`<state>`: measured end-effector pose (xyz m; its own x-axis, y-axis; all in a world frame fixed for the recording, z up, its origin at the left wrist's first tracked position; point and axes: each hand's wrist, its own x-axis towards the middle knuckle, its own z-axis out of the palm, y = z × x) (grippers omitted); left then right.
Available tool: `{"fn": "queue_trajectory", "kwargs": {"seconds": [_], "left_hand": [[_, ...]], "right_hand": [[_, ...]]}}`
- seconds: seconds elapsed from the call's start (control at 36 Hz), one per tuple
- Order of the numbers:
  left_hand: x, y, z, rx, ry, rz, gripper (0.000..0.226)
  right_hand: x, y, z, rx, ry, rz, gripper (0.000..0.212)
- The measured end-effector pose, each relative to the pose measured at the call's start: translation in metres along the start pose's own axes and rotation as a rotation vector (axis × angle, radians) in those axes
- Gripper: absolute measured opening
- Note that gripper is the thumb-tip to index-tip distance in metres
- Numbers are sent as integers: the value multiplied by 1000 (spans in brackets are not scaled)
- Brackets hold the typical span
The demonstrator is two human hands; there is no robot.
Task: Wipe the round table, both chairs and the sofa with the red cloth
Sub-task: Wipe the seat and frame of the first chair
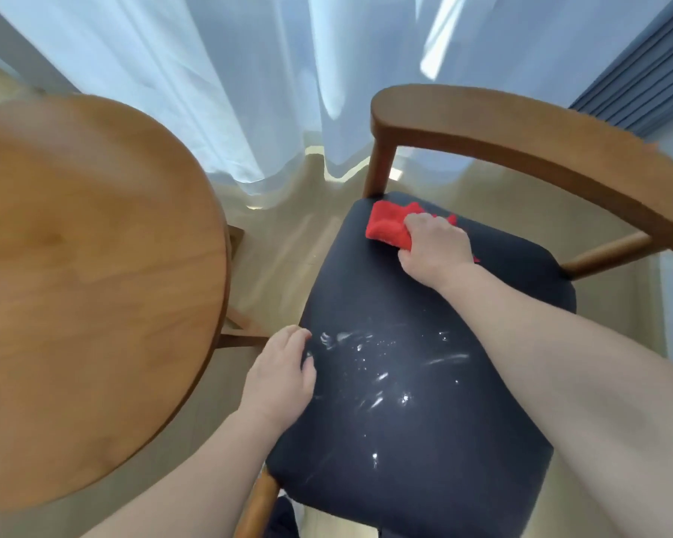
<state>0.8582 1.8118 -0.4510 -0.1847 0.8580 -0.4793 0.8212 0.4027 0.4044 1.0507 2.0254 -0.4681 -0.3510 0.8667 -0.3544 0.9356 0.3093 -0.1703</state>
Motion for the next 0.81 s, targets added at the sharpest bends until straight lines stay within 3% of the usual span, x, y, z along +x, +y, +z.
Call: {"fn": "queue_trajectory", "kwargs": {"seconds": [0.11, 0.25, 0.44, 0.58, 0.81], "left_hand": [[6, -10, 17, -2, 24, -26, 50], [4, -26, 37, 4, 9, 22, 76], [-9, -48, 63, 183, -136, 173, 109], [-11, -56, 63, 222, -166, 181, 100], [-11, -58, 51, 179, -113, 154, 91]], "right_hand": [[-3, 3, 39, -74, 15, -76, 61], [9, 12, 55, -55, -24, -126, 61], [30, -11, 67, 37, 149, -65, 57], [23, -19, 73, 89, 202, -109, 52], [-8, -35, 86, 53, 146, -387, 53]]}}
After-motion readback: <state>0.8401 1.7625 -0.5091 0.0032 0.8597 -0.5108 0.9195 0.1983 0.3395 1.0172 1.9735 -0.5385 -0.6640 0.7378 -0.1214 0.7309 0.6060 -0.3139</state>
